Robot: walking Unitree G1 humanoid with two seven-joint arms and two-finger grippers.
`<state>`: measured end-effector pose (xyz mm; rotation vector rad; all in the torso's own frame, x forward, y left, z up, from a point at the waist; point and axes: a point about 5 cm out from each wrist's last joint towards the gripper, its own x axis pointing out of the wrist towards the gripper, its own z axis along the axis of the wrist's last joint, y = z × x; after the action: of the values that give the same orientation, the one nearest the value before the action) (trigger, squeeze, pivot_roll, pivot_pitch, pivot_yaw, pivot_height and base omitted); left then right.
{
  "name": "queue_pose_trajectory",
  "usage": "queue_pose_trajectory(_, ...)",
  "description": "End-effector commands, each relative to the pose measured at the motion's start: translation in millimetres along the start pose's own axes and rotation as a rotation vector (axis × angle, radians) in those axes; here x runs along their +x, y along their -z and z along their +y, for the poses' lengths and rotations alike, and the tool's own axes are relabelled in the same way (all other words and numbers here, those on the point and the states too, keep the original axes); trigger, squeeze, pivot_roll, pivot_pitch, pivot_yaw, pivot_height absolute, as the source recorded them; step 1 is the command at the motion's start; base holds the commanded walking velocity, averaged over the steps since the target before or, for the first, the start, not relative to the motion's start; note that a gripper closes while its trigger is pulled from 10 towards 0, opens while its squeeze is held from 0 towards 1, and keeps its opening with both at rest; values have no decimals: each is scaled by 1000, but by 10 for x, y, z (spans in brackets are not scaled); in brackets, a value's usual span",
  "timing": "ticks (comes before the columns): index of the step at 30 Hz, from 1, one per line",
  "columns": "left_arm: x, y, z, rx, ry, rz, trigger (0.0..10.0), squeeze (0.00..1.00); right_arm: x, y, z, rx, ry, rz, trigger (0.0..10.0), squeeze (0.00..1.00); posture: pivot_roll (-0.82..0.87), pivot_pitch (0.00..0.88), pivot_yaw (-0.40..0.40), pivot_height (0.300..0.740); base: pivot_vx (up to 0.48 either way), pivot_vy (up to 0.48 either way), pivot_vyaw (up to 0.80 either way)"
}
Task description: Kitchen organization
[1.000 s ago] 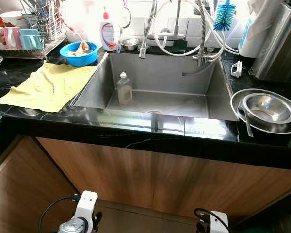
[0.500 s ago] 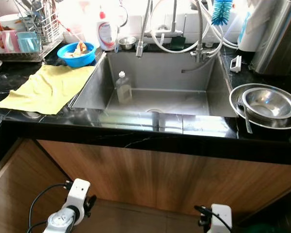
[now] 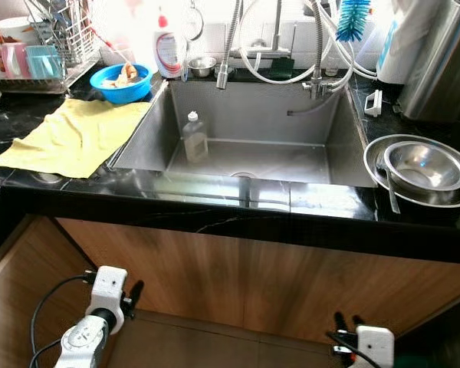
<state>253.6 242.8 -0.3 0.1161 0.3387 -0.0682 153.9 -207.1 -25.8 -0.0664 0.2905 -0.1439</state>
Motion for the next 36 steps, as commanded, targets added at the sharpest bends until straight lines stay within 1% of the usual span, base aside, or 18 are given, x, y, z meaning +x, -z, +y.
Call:
queue_pose_trajectory(1, -19, -36, 38, -16, -27, -37, 10000, 0, -22, -27, -11, 0, -5, 0, 10000, 0, -118, 0, 8, 740, 0, 0, 0)
queue_pose_trajectory(2, -39, -70, 63, -51, -54, -68, 10000, 0, -68, -73, -45, -7, -2, -9, 10000, 0, -112, 0, 4, 740, 0, 0, 0)
queue_pose_trajectory(3, -54, -92, 76, -59, -63, -88, 10000, 0, -94, -100, -60, -8, 1, -13, 10000, 0, -111, 0, 3, 740, 0, 0, 0)
queue_pose_trajectory(5, -64, -111, 80, -52, -66, -101, 10000, 0, -108, -119, -65, -11, 0, -18, 10000, 0, -104, 0, -1, 740, 0, 0, 0)
queue_pose_trajectory(8, -134, -201, 92, -48, -79, -163, 10000, 0, -184, -201, -80, -25, 2, -28, 10000, 0, -93, 0, -4, 740, 0, 0, 0)
queue_pose_trajectory(12, -210, -251, 95, -37, -85, -196, 10000, 0, -244, -302, -110, -36, 30, -52, 10000, 0, -96, 0, 1, 740, 0, 0, 0)
queue_pose_trajectory(14, -247, -312, 98, -36, -92, -222, 10000, 0, -278, -402, -129, -54, 45, -79, 10000, 0, -103, 0, 7, 740, 0, 0, 0)
queue_pose_trajectory(15, -247, -312, 98, -36, -92, -222, 10000, 0, -278, -402, -129, -54, 45, -79, 10000, 0, -103, 0, 7, 740, 0, 0, 0)
queue_pose_trajectory(18, -269, -522, 128, -16, -128, -304, 10000, 0, -305, -611, -187, -73, 83, -142, 10000, 0, -109, 0, 17, 740, 0, 0, 0)
queue_pose_trajectory(20, -252, -682, 171, 1, -163, -359, 10000, 0, -289, -761, -223, -88, 103, -189, 10000, 0, -112, 0, 17, 740, 0, 0, 0)
queue_pose_trajectory(21, -215, -826, 196, 11, -176, -405, 10000, 0, -251, -871, -240, -96, 113, -225, 10000, 0, -112, 0, 18, 740, 0, 0, 0)
queue_pose_trajectory(25, -181, -1050, 170, 12, -166, -467, 10000, 0, -188, -1032, -239, -104, 113, -271, 10000, 0, -110, 0, 18, 740, 0, 0, 0)
queue_pose_trajectory(26, -181, -1050, 170, 12, -166, -467, 10000, 0, -188, -1032, -239, -104, 113, -271, 10000, 0, -110, 0, 18, 740, 0, 0, 0)
queue_pose_trajectory(29, -162, -1195, 121, 0, -161, -511, 10000, 0, -144, -1148, -240, -107, 121, -304, 10000, 0, -111, 0, 19, 740, 0, 0, 0)
queue_pose_trajectory(33, -140, -1391, 16, -25, -145, -566, 10000, 0, -91, -1306, -218, -103, 121, -340, 10000, 0, -118, 0, 21, 740, 0, 0, 0)
queue_pose_trajectory(36, -81, -1537, -105, -55, -102, -604, 10000, 0, -38, -1410, -210, -107, 120, -365, 10000, 0, -122, 0, 20, 740, 0, 0, 0)
